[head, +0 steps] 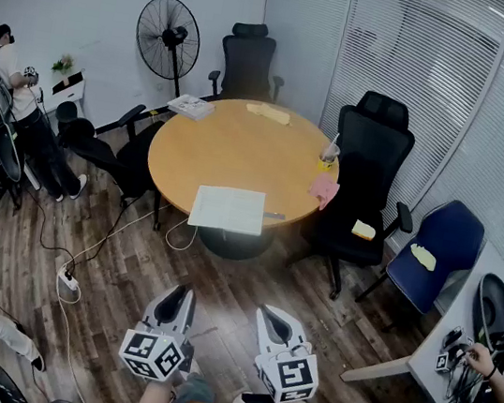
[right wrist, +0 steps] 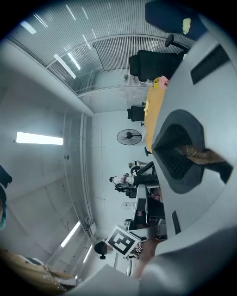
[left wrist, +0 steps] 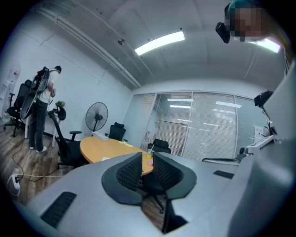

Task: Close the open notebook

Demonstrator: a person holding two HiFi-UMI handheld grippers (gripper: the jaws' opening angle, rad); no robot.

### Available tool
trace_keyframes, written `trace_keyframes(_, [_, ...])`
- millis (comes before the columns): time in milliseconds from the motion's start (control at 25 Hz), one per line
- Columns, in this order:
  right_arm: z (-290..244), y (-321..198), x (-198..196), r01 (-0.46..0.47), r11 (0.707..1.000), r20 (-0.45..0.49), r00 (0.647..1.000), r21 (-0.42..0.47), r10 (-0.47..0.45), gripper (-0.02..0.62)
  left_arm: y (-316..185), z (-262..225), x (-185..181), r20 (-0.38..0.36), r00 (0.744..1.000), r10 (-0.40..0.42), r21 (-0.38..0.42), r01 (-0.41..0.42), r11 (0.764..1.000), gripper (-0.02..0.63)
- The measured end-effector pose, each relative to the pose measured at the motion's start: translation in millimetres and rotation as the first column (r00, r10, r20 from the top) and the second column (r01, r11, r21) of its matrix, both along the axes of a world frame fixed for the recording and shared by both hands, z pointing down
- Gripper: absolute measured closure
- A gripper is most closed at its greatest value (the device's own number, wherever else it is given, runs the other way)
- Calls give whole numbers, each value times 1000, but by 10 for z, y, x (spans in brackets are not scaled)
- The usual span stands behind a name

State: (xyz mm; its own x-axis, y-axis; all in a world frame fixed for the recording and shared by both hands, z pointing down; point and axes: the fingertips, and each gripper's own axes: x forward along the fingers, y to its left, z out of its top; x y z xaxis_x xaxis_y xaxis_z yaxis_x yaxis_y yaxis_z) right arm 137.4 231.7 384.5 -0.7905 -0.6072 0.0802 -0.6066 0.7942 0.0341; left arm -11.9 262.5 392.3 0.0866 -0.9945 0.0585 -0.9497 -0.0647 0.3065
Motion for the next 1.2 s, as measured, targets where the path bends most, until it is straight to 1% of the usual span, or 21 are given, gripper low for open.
trace_keyframes(240, [9, -13, 115, -6, 1000, -8, 1000, -6, 6, 584, -2, -14, 83, -15, 1000, 0, 0, 0, 1000, 533])
trace_keyframes(520, [90, -32, 234, -8, 1000, -9, 1000, -14, 8, 584, 56, 46, 126, -41, 999, -23, -2, 23, 1000, 532])
trace_keyframes(720, [111, -141, 234, -32, 999, -20, 999, -8, 32, 584, -35, 98, 92, -78, 997, -22, 3, 22, 1000, 532])
trace_keyframes(920, [272, -358, 122, -29, 999, -36, 999, -32, 28, 584, -327, 230, -43, -120, 993, -7, -24, 4, 1000, 530])
trace_keyframes(1040, [374, -621, -6, -47, 998, -43, 998, -43, 45, 584, -605, 391, -185, -148, 989, 11, -49, -18, 999, 520])
trace_keyframes(1200, [480, -1047, -282, -67, 996, -74, 995, -61, 62, 584, -1069, 526, -465, -179, 983, 38, -64, -50, 997, 512])
